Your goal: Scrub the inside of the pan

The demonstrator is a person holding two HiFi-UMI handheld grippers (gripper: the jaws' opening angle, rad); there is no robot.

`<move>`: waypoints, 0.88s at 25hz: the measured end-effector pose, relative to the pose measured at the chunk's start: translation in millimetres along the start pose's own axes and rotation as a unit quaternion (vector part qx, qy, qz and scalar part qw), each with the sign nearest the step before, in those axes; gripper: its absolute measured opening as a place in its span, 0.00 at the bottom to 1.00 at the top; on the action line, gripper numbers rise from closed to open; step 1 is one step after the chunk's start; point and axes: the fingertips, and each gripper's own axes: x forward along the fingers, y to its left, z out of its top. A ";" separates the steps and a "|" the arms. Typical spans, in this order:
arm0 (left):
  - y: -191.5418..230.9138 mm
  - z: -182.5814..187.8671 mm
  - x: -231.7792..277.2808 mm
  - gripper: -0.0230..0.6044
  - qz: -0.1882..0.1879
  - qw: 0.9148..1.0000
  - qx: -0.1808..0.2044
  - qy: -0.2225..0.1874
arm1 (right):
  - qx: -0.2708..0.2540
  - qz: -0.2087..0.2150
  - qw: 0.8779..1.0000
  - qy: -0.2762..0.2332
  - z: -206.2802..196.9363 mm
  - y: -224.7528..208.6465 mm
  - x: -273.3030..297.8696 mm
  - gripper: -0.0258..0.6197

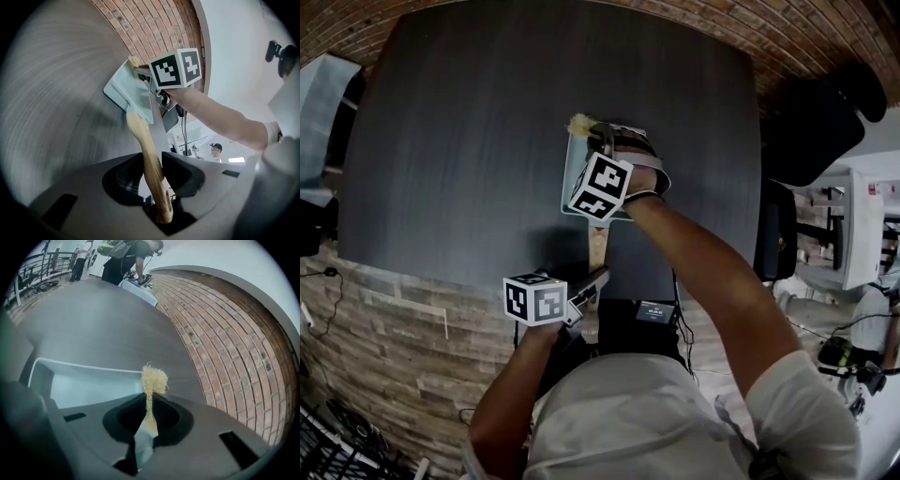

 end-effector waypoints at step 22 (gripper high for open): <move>-0.3 -1.6 2.6 0.25 0.003 0.998 0.043 0.037 | -0.085 0.165 0.982 0.032 -5.5 52.9 -10.4 0.11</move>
